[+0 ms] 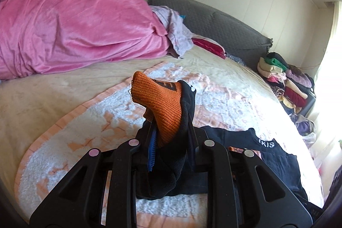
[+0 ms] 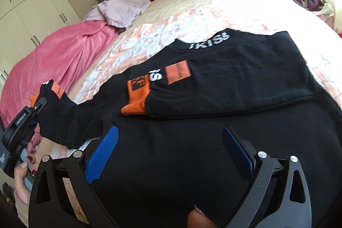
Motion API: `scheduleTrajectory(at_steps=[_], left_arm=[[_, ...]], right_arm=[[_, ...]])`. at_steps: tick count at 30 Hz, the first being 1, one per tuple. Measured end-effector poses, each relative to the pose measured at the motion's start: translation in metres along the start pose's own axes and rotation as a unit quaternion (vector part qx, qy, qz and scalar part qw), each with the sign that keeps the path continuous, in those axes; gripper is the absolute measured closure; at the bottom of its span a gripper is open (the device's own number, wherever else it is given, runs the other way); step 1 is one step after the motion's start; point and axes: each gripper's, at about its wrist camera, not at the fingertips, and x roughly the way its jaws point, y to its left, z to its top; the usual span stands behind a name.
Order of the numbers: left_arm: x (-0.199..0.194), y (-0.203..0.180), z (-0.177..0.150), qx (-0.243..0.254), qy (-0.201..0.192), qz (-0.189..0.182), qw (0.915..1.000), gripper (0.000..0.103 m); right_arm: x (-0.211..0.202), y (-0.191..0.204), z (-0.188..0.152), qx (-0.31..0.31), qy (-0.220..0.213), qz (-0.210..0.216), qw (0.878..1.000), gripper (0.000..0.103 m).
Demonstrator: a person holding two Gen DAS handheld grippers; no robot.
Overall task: Fold small clothes
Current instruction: 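Fold the held sleeve across the shirt body and open the left tool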
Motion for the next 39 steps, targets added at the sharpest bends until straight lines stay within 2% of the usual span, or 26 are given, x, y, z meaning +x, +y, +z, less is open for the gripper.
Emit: scheduleTrajectory(at_steps=[11,17,26,32,37,39], left_arm=[[-0.010,-0.061,-0.006,0.048,-0.003,-0.048,0.9977,0.087],[-0.003,-0.100,-0.009,0.064,0.016,-0.086,0.9942,0.087],[0.014,-0.170,-0.023,0.103,0.050,-0.145,0.9827,0.087],[0.028,-0.202,-0.041,0.132,0.082,-0.169,0.9732,0.087],[0.042,-0.206,-0.056,0.140,0.113,-0.183,0.9666,0.078],[0.047,-0.205,-0.060,0.140,0.129,-0.196,0.9621,0.065]], right_arm=[[-0.032,-0.042,-0.005,0.039,-0.026,-0.027,0.999,0.006],[-0.051,-0.066,-0.005,0.071,-0.041,-0.034,0.996,0.006],[-0.076,-0.104,-0.005,0.113,-0.066,-0.057,0.990,0.006],[-0.087,-0.126,-0.009,0.142,-0.075,-0.071,0.984,0.006],[-0.090,-0.139,-0.013,0.155,-0.075,-0.082,0.982,0.006],[-0.088,-0.141,-0.014,0.160,-0.074,-0.086,0.981,0.006]])
